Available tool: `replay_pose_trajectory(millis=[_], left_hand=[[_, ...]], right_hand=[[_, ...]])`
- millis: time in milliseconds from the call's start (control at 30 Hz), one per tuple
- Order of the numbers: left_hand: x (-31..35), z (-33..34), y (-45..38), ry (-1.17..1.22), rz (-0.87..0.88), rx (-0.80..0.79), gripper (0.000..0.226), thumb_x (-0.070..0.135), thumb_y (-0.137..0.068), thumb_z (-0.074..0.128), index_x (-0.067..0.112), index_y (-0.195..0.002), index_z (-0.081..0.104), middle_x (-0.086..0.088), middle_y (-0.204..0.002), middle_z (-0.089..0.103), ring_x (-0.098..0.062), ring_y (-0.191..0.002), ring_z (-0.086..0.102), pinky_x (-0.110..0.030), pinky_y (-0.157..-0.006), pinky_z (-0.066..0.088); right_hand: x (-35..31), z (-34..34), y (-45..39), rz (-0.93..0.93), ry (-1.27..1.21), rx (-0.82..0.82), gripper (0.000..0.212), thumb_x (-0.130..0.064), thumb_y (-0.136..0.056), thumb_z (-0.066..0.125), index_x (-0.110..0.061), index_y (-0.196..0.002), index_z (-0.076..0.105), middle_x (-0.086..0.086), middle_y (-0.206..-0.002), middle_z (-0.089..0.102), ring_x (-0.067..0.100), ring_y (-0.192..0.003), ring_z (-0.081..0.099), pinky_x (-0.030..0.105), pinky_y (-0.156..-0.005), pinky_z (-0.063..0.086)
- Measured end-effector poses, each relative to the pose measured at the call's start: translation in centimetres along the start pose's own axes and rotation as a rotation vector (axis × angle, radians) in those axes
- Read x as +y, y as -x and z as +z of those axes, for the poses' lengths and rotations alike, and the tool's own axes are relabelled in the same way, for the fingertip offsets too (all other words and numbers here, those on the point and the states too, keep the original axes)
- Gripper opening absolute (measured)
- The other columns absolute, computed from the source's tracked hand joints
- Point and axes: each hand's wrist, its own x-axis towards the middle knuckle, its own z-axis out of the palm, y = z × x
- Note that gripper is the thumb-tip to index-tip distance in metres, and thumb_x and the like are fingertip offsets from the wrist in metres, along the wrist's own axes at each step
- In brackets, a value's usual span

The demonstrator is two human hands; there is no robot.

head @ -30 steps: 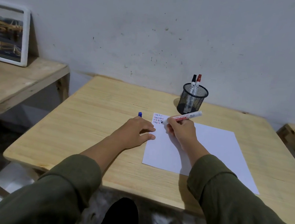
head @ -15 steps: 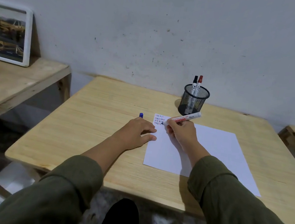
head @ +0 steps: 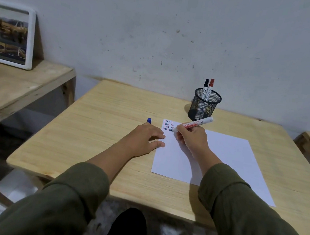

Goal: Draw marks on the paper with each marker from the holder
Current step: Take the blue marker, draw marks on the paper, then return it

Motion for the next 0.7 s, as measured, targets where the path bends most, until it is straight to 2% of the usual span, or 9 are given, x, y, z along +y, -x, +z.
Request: replay_pose_trajectory(millis=[133, 233, 267, 333, 400, 433, 533, 600, 700], left_hand=[[-0.1, 0.2, 0.0, -0.008, 0.004, 0.008, 0.036, 0.037, -0.083, 0.063, 0.021, -0.115, 0.064, 0.006, -0.127, 0.06, -0.012, -0.122, 0.044, -0.017, -0.096, 0.029], [0.1, 0.0, 0.1, 0.013, 0.027, 0.044, 0.035, 0.035, -0.081, 0.065, 0.019, -0.112, 0.064, 0.007, -0.121, 0.061, -0.008, -0.113, 0.047, -0.02, -0.095, 0.036], [0.2, 0.0, 0.3, 0.017, 0.047, 0.101, 0.035, 0.034, -0.081, 0.066, 0.019, -0.111, 0.063, 0.006, -0.118, 0.06, -0.006, -0.108, 0.048, -0.022, -0.093, 0.039], [0.0, 0.1, 0.2, -0.036, 0.101, 0.312, 0.035, 0.029, -0.08, 0.066, 0.018, -0.112, 0.06, 0.002, -0.113, 0.057, -0.012, -0.1, 0.054, -0.029, -0.088, 0.045], [-0.2, -0.1, -0.3, -0.045, 0.042, 0.458, 0.037, 0.023, -0.081, 0.063, 0.021, -0.117, 0.057, -0.001, -0.117, 0.054, -0.017, -0.103, 0.054, -0.036, -0.09, 0.047], [-0.3, -0.4, -0.6, -0.029, -0.023, 0.458, 0.04, 0.022, -0.083, 0.062, 0.023, -0.122, 0.055, -0.001, -0.123, 0.052, -0.018, -0.11, 0.051, -0.037, -0.095, 0.045], [-0.6, -1.1, -1.6, 0.003, -0.192, 0.256, 0.044, 0.023, -0.087, 0.057, 0.025, -0.13, 0.05, -0.002, -0.136, 0.047, -0.021, -0.127, 0.038, -0.031, -0.105, 0.031], [-0.8, -1.2, -2.1, -0.015, -0.213, 0.188, 0.037, 0.023, -0.089, 0.055, 0.022, -0.126, 0.055, -0.004, -0.134, 0.05, -0.023, -0.127, 0.04, -0.029, -0.103, 0.03], [-0.9, -1.0, -2.7, 0.003, -0.242, 0.193, 0.026, 0.016, -0.089, 0.054, 0.017, -0.113, 0.065, -0.008, -0.121, 0.06, -0.024, -0.116, 0.052, -0.027, -0.095, 0.038]], right_hand=[[-0.3, -0.2, 0.1, 0.026, -0.129, 0.009, 0.015, -0.015, -0.083, 0.061, -0.002, -0.079, 0.068, 0.005, -0.06, 0.063, 0.009, -0.049, 0.057, 0.017, -0.049, 0.046], [-0.8, -0.4, 0.3, 0.087, -0.262, 0.002, 0.011, -0.009, -0.085, 0.06, 0.001, -0.084, 0.065, 0.008, -0.061, 0.059, 0.005, -0.04, 0.055, 0.014, -0.041, 0.044], [-0.9, -0.4, 0.4, 0.121, -0.338, -0.015, 0.009, -0.007, -0.085, 0.06, 0.001, -0.083, 0.063, 0.011, -0.062, 0.058, 0.007, -0.038, 0.053, 0.016, -0.038, 0.042], [-1.0, -0.6, 0.4, 0.179, -0.472, -0.046, 0.007, -0.004, -0.084, 0.059, 0.001, -0.079, 0.06, 0.015, -0.062, 0.055, 0.013, -0.037, 0.049, 0.019, -0.035, 0.037], [-1.2, -0.8, 0.2, 0.197, -0.52, -0.061, 0.009, -0.005, -0.083, 0.058, 0.0, -0.075, 0.058, 0.014, -0.061, 0.053, 0.015, -0.038, 0.047, 0.02, -0.036, 0.035], [-1.3, -1.0, 0.1, 0.193, -0.524, -0.061, 0.011, -0.006, -0.083, 0.058, -0.001, -0.073, 0.058, 0.012, -0.06, 0.053, 0.015, -0.038, 0.047, 0.021, -0.037, 0.035], [-2.0, -1.3, -0.1, 0.173, -0.522, -0.05, 0.013, -0.007, -0.084, 0.058, -0.002, -0.072, 0.059, 0.009, -0.061, 0.057, 0.011, -0.038, 0.05, 0.021, -0.037, 0.038], [-2.4, -1.5, -0.2, 0.164, -0.529, -0.073, 0.011, -0.006, -0.084, 0.058, -0.002, -0.075, 0.061, 0.009, -0.064, 0.058, 0.009, -0.041, 0.052, 0.018, -0.037, 0.039], [-2.9, -1.7, -0.2, 0.149, -0.566, -0.107, 0.008, -0.006, -0.085, 0.058, 0.001, -0.085, 0.062, 0.009, -0.063, 0.058, 0.008, -0.041, 0.053, 0.017, -0.037, 0.038]])
